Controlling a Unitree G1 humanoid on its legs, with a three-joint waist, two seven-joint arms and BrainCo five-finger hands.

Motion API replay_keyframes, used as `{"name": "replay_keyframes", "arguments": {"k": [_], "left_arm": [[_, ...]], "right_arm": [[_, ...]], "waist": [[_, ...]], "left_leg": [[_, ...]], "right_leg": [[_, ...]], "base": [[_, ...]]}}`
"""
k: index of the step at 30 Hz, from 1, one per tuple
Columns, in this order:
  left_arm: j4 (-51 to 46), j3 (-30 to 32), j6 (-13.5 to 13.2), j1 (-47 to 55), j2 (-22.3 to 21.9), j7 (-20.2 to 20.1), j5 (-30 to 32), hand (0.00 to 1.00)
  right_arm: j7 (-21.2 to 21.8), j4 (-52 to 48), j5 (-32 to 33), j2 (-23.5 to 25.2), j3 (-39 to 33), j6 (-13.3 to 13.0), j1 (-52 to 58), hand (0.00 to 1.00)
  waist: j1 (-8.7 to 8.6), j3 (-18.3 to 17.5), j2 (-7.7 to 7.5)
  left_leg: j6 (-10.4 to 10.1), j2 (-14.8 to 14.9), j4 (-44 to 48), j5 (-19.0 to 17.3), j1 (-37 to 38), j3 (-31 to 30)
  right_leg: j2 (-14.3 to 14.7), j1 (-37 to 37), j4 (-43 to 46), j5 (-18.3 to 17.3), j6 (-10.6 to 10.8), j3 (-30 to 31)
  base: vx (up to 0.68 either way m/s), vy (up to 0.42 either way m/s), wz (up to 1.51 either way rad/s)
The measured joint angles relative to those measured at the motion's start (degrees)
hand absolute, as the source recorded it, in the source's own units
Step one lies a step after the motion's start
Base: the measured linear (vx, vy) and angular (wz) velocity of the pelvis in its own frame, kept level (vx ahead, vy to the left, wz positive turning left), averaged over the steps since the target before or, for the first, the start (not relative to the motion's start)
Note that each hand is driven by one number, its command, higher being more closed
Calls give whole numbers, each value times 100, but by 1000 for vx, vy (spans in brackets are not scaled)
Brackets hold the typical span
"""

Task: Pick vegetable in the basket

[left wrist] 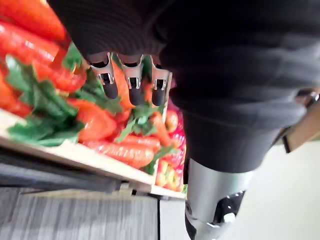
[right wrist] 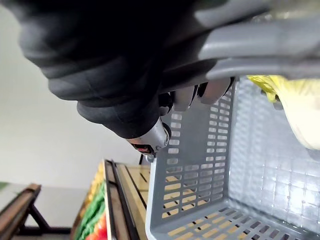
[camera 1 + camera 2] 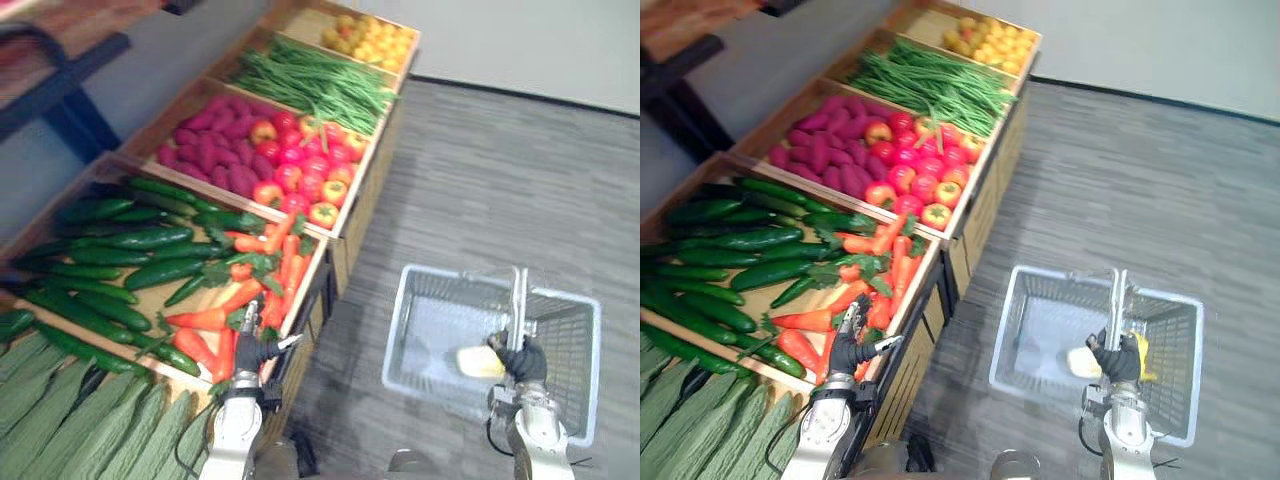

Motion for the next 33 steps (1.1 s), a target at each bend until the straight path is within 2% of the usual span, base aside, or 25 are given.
{"name": "replay_keyframes", "arguments": {"k": [1,3,4,5,7,8,9,10,11,13,15,16,17,18,19,20,21,22,23,28,30,33], "left_arm": [[-82,-72,-3,-12,-7,9,11,0],[-162,-175,-8,-157,-152,17,16,0],[-163,-258,-13,-268,-201,14,18,0],[-164,-376,-17,-426,-259,19,54,0],[-166,-437,-25,-531,-265,24,69,0],[-50,-482,-17,-639,-287,31,120,0],[-18,-570,-5,-615,-404,33,150,0],[-52,-660,-22,-515,-501,40,161,0],[-51,-673,-20,-499,-503,41,164,0],[-85,-662,-20,-507,-506,41,164,0],[-194,-669,-21,-509,-503,38,176,0],[-194,-663,-21,-506,-503,38,185,0],[-201,-656,-20,-504,-484,38,207,0],[-242,-651,-19,-504,-453,39,215,0],[-374,-626,-19,-505,-419,38,229,0],[-446,-605,-21,-515,-378,38,238,0],[-536,-533,-23,-543,-324,41,358,0],[-518,-432,-20,-598,-255,40,484,0],[-464,-355,-21,-693,-153,43,646,0],[67,-64,-16,-1210,243,49,1105,0],[352,183,6,-1496,460,157,1425,0],[755,372,124,-1811,727,191,1875,0]], "right_arm": [[16,8,2,90,11,-2,87,100],[25,-33,7,128,31,-4,152,100],[21,-61,8,165,27,-6,208,100],[21,-120,20,287,29,-9,348,100],[14,-152,44,380,64,-23,489,100],[-4,-99,107,396,45,-20,612,100],[-18,-79,206,389,-7,4,697,100],[-39,-102,278,327,-58,-15,833,100],[-19,-98,322,271,-53,-10,874,100],[19,-98,351,276,-26,-14,886,100],[42,-98,428,318,-3,-18,963,100],[40,-98,455,316,-6,-19,987,100],[28,-98,490,314,-15,-20,1028,100],[15,-98,504,321,-30,-20,1043,100],[10,-98,527,357,-43,-22,1045,100],[8,-98,534,379,-58,-22,1048,100],[13,-79,533,427,-108,-23,1030,100],[22,56,533,425,-144,-44,1000,100],[28,272,532,423,-226,-52,929,100],[56,902,535,420,-464,-51,768,100],[161,1015,537,421,-542,-52,750,100],[265,1030,540,418,-606,-53,743,100]], "waist": [[-6,-2,6],[45,-14,12],[52,-6,21],[69,0,25],[52,-17,-81],[18,29,-156],[23,-46,-60],[87,-137,68],[107,-161,104],[104,-179,125],[112,-183,101],[116,-187,91],[117,-204,56],[125,-231,23],[116,-272,-26],[116,-281,-33],[134,-306,-66],[125,-393,-110],[102,-477,-76],[18,-534,-215],[-92,-552,-258],[-230,-547,-263]], "left_leg": [[-15,57,-105,6,126,-173],[-131,146,-110,-86,172,-338],[-237,192,-66,-163,158,-463],[-460,322,142,-300,86,-711],[-690,353,437,-466,-100,-986],[-919,362,791,-672,-272,-1420],[-916,478,771,-652,-323,-1645],[-1068,582,672,-499,-380,-1857],[-1117,617,439,-265,-376,-1922],[-1107,689,66,74,-363,-1886],[-760,838,-222,499,-370,-1479],[-659,904,-226,580,-364,-1223],[-462,1029,-233,731,-358,-686],[-366,1126,-229,847,-348,-247],[-348,1252,-234,973,-339,348],[-373,1321,-242,993,-319,585],[-588,1374,-326,1127,-261,826],[-761,1304,-554,1242,-249,820],[-912,1260,-804,1373,-191,813],[-843,925,-1570,1752,43,813],[-784,714,-1850,1892,97,823],[-703,553,-2104,2031,135,839]], "right_leg": [[107,-207,389,-482,-167,338],[228,-680,236,-1111,-283,792],[282,-913,44,-1215,-240,1081],[453,-1210,-431,-1246,-93,1781],[519,-1157,-1135,-1112,46,2352],[505,-1031,-1293,-1110,440,2372],[572,-1008,-1175,-1237,302,2094],[604,-994,-1073,-1346,151,1748],[573,-930,-1023,-1415,34,1478],[538,-839,-1076,-1405,10,1149],[482,-562,-1258,-1370,-51,684],[471,-474,-1296,-1365,-59,599],[426,-296,-1382,-1364,-60,457],[389,-202,-1442,-1363,-61,361],[379,-109,-1566,-1362,-62,313],[385,-66,-1641,-1361,-62,274],[401,-29,-1771,-1357,-69,257],[439,-11,-1942,-1301,-114,263],[490,47,-2151,-1178,-90,278],[421,240,-2651,-844,-21,440],[313,259,-2815,-772,34,564],[229,280,-3005,-674,87,683]], "base": [[106,-211,65],[121,-283,38],[148,-359,52],[130,-321,59],[104,-371,90],[115,-448,132],[173,-442,148],[251,-551,127],[199,-383,109],[135,-280,109],[128,-262,134],[97,-178,113],[75,-129,86],[78,-114,92],[56,-58,63],[67,-28,47],[54,2,23],[67,1,16],[47,19,9],[13,72,16],[-28,104,12],[-64,114,2]]}}
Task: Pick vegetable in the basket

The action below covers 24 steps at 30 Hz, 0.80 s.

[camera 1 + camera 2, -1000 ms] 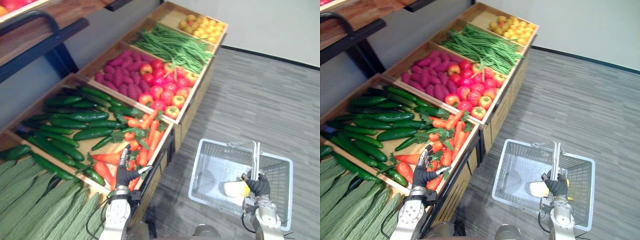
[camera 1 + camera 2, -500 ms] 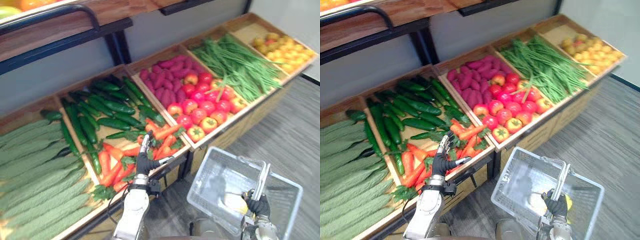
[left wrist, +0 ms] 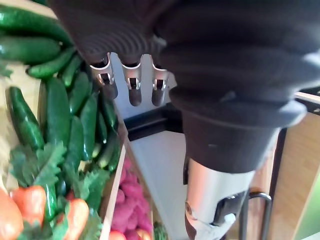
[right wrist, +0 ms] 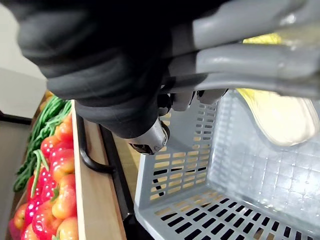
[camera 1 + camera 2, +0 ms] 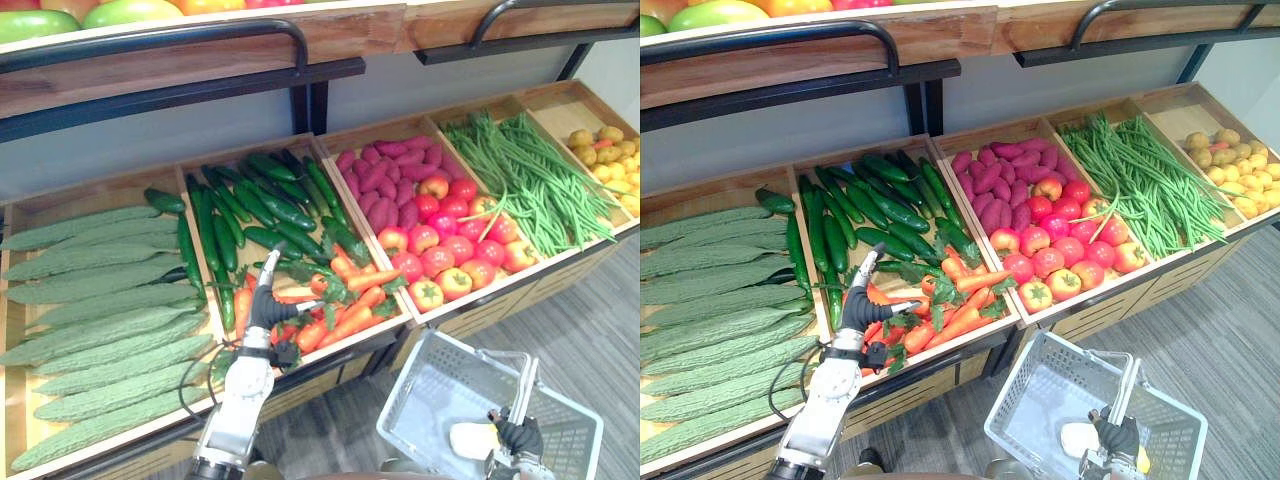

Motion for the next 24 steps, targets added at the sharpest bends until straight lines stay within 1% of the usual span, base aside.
{"name": "replay_keyframes", "arguments": {"k": [2,3,5,6,8,9,11,12,14,18,21,23,24], "left_arm": [[390,49,123,-224,154,68,345,0],[475,49,144,-269,174,70,421,0],[679,45,205,-346,230,68,665,0],[831,41,256,-428,267,67,842,0],[909,34,270,-485,317,61,992,0],[911,-14,271,-514,371,54,1069,0],[942,-135,268,-604,439,50,1216,0],[1108,-254,266,-687,445,39,1287,0],[1326,-432,267,-807,442,-40,1363,0],[1797,-771,255,-1159,454,-64,1811,0],[2247,-930,275,-1752,535,60,2231,0],[2499,-1015,337,-2136,620,122,2452,0],[2562,-1034,382,-2282,637,178,2525,0]], "right_arm": [[47,3,0,-16,-13,-2,4,100],[57,3,0,-19,-13,-2,-3,100],[120,3,-2,-68,-7,-2,-75,100],[158,3,-3,-139,1,-2,-131,100],[161,1,-5,-208,9,-4,-209,100],[160,-4,-5,-273,38,-13,-280,100],[153,-5,-6,-360,117,-17,-375,100],[143,-28,-8,-375,151,-22,-422,100],[132,-64,-10,-371,209,-23,-465,100],[112,-295,-9,-368,259,-49,-470,100],[118,-525,-6,-370,319,-141,-512,100],[117,-584,2,-375,444,-245,-552,100],[117,-677,5,-376,482,-247,-554,100]], "waist": [[-73,2,-12],[-116,5,-13],[-183,34,19],[-217,106,30],[-263,201,49],[-295,245,78],[-287,373,86],[-290,414,109],[-298,516,85],[-289,733,35],[-293,946,30],[-295,1035,-18],[-296,1065,-21]], "left_leg": [[43,-119,-251,114,40,36],[61,-147,-332,153,49,41],[68,-198,-579,256,78,94],[71,-224,-700,306,67,133],[71,-235,-704,306,-3,144],[108,-247,-703,339,-115,153],[136,-250,-679,378,-226,252],[162,-252,-669,418,-312,272],[173,-254,-668,448,-339,301],[170,-251,-665,446,-393,401],[185,-233,-557,433,-509,437],[186,-169,-463,368,-577,487],[187,-164,-433,362,-640,498]], "right_leg": [[-44,-3,-149,21,34,123],[-45,-21,-170,25,42,164],[-43,-109,-173,43,62,214],[-42,-220,-119,46,68,289],[-39,-329,-87,60,92,356],[-41,-470,-31,69,99,395],[-41,-693,67,99,122,516],[-40,-791,89,124,134,539],[-44,-841,117,148,141,561],[-42,-968,179,152,138,649],[-48,-1072,221,156,143,682],[-38,-1150,259,156,144,728],[-33,-1211,269,157,144,742]], "base": [[-99,109,-1],[-111,83,2],[-115,66,-3],[-94,44,-10],[-96,27,-9],[-97,23,-12],[-47,18,-18],[0,13,-11],[16,4,-6],[27,-13,-8],[10,-13,-5],[4,-44,-9],[-3,-39,-9]]}}
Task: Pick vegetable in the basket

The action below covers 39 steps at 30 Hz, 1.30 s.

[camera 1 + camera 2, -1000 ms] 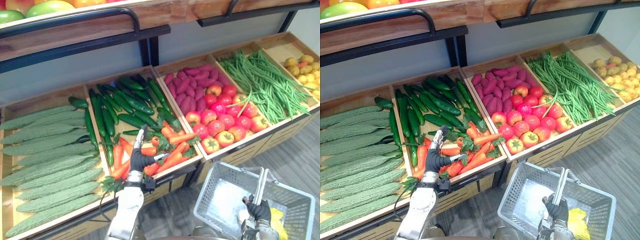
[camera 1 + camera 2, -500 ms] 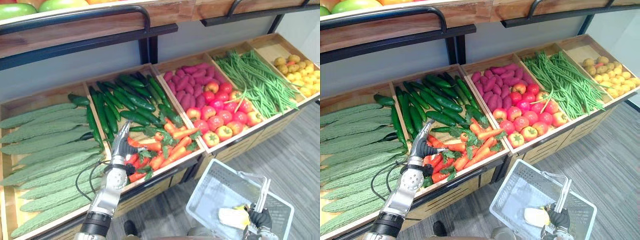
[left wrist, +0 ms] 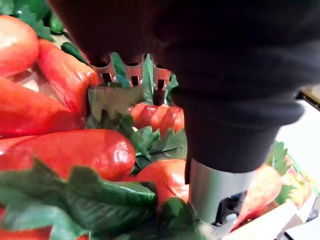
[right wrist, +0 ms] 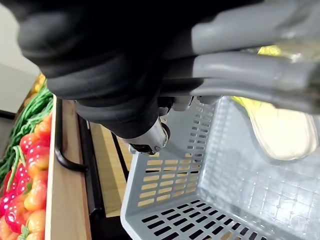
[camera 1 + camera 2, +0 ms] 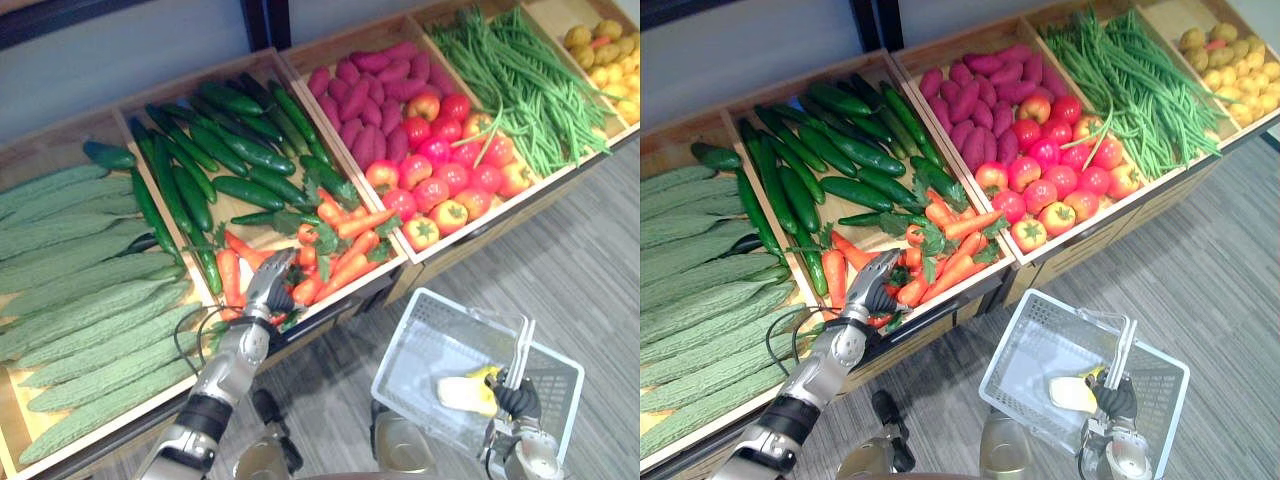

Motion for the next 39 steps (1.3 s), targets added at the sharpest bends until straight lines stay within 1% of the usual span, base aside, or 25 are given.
{"name": "replay_keyframes", "arguments": {"k": [1,2,7,10,13,16,18,19,22,26,30,32,36,39], "left_arm": [[60,-5,19,-93,-3,24,38,0],[172,-27,83,-267,-6,37,115,100],[403,-164,179,-747,-15,10,286,100],[444,-157,216,-884,22,-105,290,100],[427,-147,243,-895,40,-115,222,100],[267,-160,219,-849,68,-113,103,100],[-32,-151,190,-747,72,-90,48,100],[-215,-137,155,-703,75,-57,12,100],[-524,-30,134,-620,77,59,-150,100],[-1052,337,122,-363,48,312,-369,100],[-1409,571,114,-166,-63,512,-612,100],[-1722,729,103,78,-176,595,-813,100],[-2111,876,95,362,-320,722,-1099,100],[-2518,1092,-10,550,-598,836,-1405,100]], "right_arm": [[1,-55,3,0,14,-1,-2,100],[2,-126,37,0,22,-8,-24,100],[-5,-310,166,4,24,-10,-19,100],[-7,-314,179,11,56,-13,-20,100],[-16,-395,227,41,67,-14,9,100],[-20,-468,238,44,90,-15,12,100],[-24,-474,282,47,96,-79,23,100],[-35,-474,284,48,97,-125,52,100],[-94,-474,286,49,97,-128,102,100],[-99,-452,289,48,96,-138,156,100],[-101,-373,288,44,96,-194,170,100],[-104,-236,289,31,81,-224,163,100],[-108,-92,342,41,45,-223,165,100],[-107,-83,344,39,-99,-220,168,100]], "waist": [[0,24,3],[0,92,5],[8,311,-15],[9,354,-12],[15,365,-7],[16,365,-7],[18,364,-6],[20,364,-4],[27,362,0],[15,351,22],[12,331,54],[7,290,129],[8,208,205],[7,98,291]], "left_leg": [[2,2,2,-1,-24,9],[4,7,4,-3,-49,22],[49,20,161,-135,-72,104],[55,44,223,-240,-79,133],[65,40,238,-277,-79,162],[94,37,306,-299,-86,163],[120,18,329,-317,-78,146],[122,4,327,-318,-75,130],[123,-10,325,-318,-48,82],[122,-29,308,-317,58,6],[122,-68,297,-315,77,-101],[124,-130,287,-311,76,-151],[120,-153,285,-299,120,-220],[99,-138,287,-247,91,-267]], "right_leg": [[1,-35,6,5,5,9],[-1,-64,6,17,16,24],[-24,-72,-2,129,92,152],[-49,-72,-2,220,149,237],[-73,-71,-1,257,190,237],[-92,-66,2,287,218,234],[-113,-41,6,292,220,230],[-125,-29,7,292,220,228],[-137,24,7,292,221,210],[-147,162,-9,292,220,148],[-144,276,-110,290,219,92],[-196,350,-219,290,219,77],[-202,473,-298,289,218,50],[-192,514,-300,288,217,-85]], "base": [[1,-26,-5],[13,-25,-6],[22,-8,-6],[12,3,-4],[0,0,0],[43,-14,1],[33,-17,4],[27,-15,7],[23,-23,7],[15,-27,6],[-2,-22,9],[-7,-2,8],[-7,-4,8],[-12,-19,15]]}}
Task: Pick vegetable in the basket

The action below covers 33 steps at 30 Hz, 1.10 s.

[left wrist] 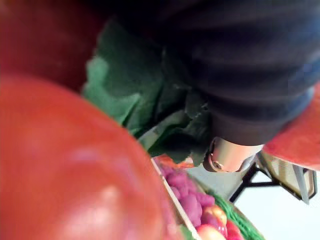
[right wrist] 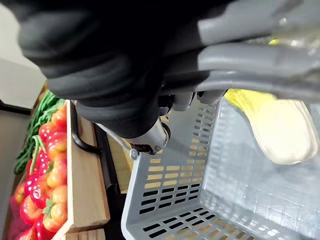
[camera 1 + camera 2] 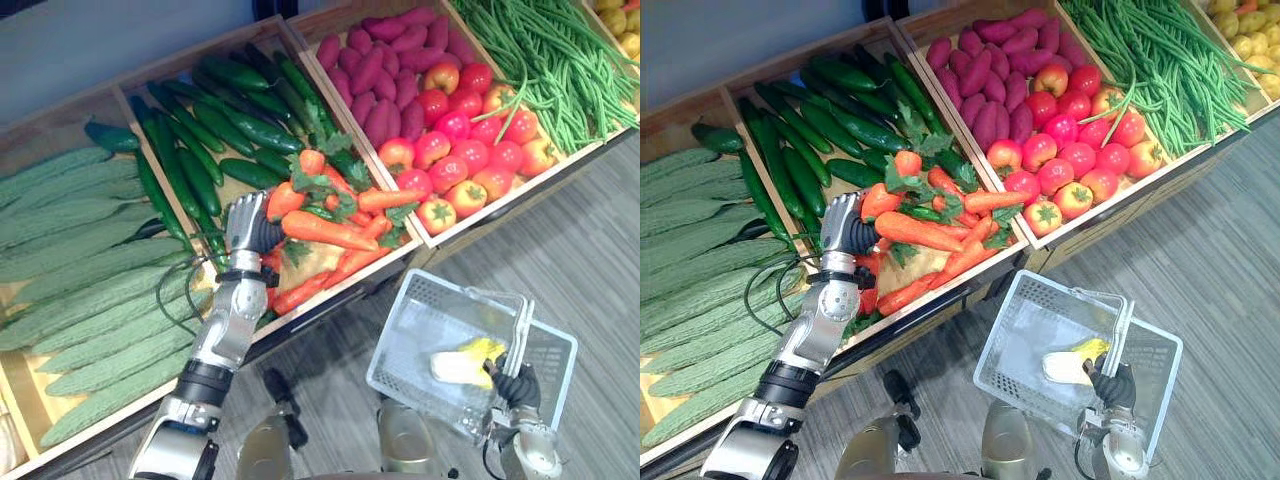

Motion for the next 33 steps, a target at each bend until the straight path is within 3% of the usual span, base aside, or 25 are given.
{"name": "replay_keyframes", "arguments": {"k": [5,9,11,12,13,16,18,19,21,22,23,25,26,27,28,30,31,32,33], "left_arm": [[-746,144,-156,581,-273,102,-432,100],[-1240,186,-223,950,-568,266,-733,100],[-1539,169,-282,1090,-646,316,-769,100],[-1663,96,-314,1176,-721,316,-770,100],[-1781,25,-379,1265,-735,316,-781,100],[-1983,-171,-409,1346,-769,315,-865,100],[-2037,-215,-409,1418,-777,305,-897,100],[-2078,-278,-408,1485,-777,308,-957,100],[-2078,-385,-406,1462,-797,304,-987,100],[-2080,-536,-411,1414,-828,301,-988,100],[-2078,-613,-424,1391,-848,296,-990,100],[-1994,-765,-535,1189,-979,293,-1005,100],[-1941,-774,-566,1093,-1007,292,-1041,100],[-1779,-802,-628,844,-1001,296,-1108,100],[-1483,-850,-643,617,-1019,291,-1118,100],[-1014,-1046,-639,415,-1032,253,-1225,100],[-832,-1194,-639,386,-1085,158,-1236,100],[-749,-1275,-640,368,-1121,132,-1240,100],[-583,-1405,-640,281,-1159,60,-1256,100]], "right_arm": [[-12,-154,43,13,-15,25,-1,100],[-162,-694,153,108,-16,36,-68,100],[-188,-951,215,149,-15,58,-127,100],[-196,-1203,234,158,-9,77,-80,100],[-223,-1433,257,273,1,76,-27,100],[-263,-1982,272,470,18,75,105,100],[-272,-2203,266,478,87,75,97,100],[-285,-2266,252,478,185,75,57,100],[-314,-2267,238,475,372,77,-83,100],[-383,-2264,211,460,479,79,-124,100],[-385,-2256,196,449,520,78,-127,100],[-385,-1971,130,277,562,79,-426,100],[-384,-1851,100,193,567,80,-559,100],[-377,-1604,37,86,579,90,-837,100],[-371,-1444,15,-28,633,113,-1025,100],[-357,-1313,22,-197,804,133,-1177,100],[-339,-1312,53,-346,960,140,-1198,100],[-321,-1312,73,-414,1019,141,-1203,100],[-256,-1311,170,-522,1135,141,-1235,100]], "waist": [[16,-108,7],[146,-153,-32],[200,-182,-67],[305,-256,20],[289,-341,-65],[304,-523,-259],[299,-531,-272],[321,-531,-267],[340,-529,-264],[299,-525,-255],[287,-527,-253],[256,-581,-183],[256,-599,-160],[253,-622,-176],[206,-635,-135],[52,-650,14],[-17,-710,180],[-27,-744,242],[-25,-752,267]], "left_leg": [[8,132,160,-12,27,30],[-193,274,740,-233,-220,-226],[-87,468,1946,-737,-587,-673],[-215,668,2302,-1168,-584,-753],[-256,741,2432,-1423,-547,-664],[-244,894,2722,-1713,-538,-225],[-256,1124,3078,-1942,-463,120],[-209,1335,3241,-2047,-296,461],[-223,1515,3274,-2174,88,1060],[-248,1530,3234,-2249,370,1439],[-274,1523,3223,-2307,483,1598],[-368,1524,3077,-2430,839,2142],[-362,1518,3027,-2419,905,2283],[-469,1519,3031,-2367,1073,2570],[-532,1524,2998,-2339,1226,2640],[-660,1561,2842,-2263,1580,2815],[-729,1729,2888,-2187,1719,2852],[-700,1823,2977,-2122,1784,2817],[-481,1961,3278,-1854,1824,2559]], "right_leg": [[101,66,-7,-7,-9,52],[238,-92,2,-69,-117,313],[288,-158,17,-94,-186,484],[466,-146,47,-77,-157,651],[527,-164,58,-92,-100,834],[586,-368,35,2,16,1313],[704,-443,17,171,79,1606],[700,-555,32,332,30,1425],[395,-726,73,553,-411,363],[-102,-776,180,607,-822,-697],[-333,-785,235,620,-979,-1182],[-1089,-790,409,821,-1737,-2977],[-1218,-795,465,840,-1827,-3308],[-1352,-871,538,1168,-1657,-3617],[-1235,-966,513,1206,-1175,-3422],[-924,-946,402,1199,-821,-3164],[-619,-939,317,1152,-752,-2965],[-472,-941,262,1145,-744,-2863],[-215,-879,107,1143,-750,-2590]], "base": [[-21,-23,-5],[-92,-24,-26],[-58,32,-63],[-28,51,-93],[-9,67,-89],[22,117,-88],[-5,107,-117],[-62,58,-159],[-70,63,-160],[-23,107,-112],[10,145,-137],[66,92,-142],[87,24,-155],[108,-35,-151],[129,-65,-144],[235,-126,-126],[249,-122,-132],[350,-153,-141],[321,-125,-129]]}}
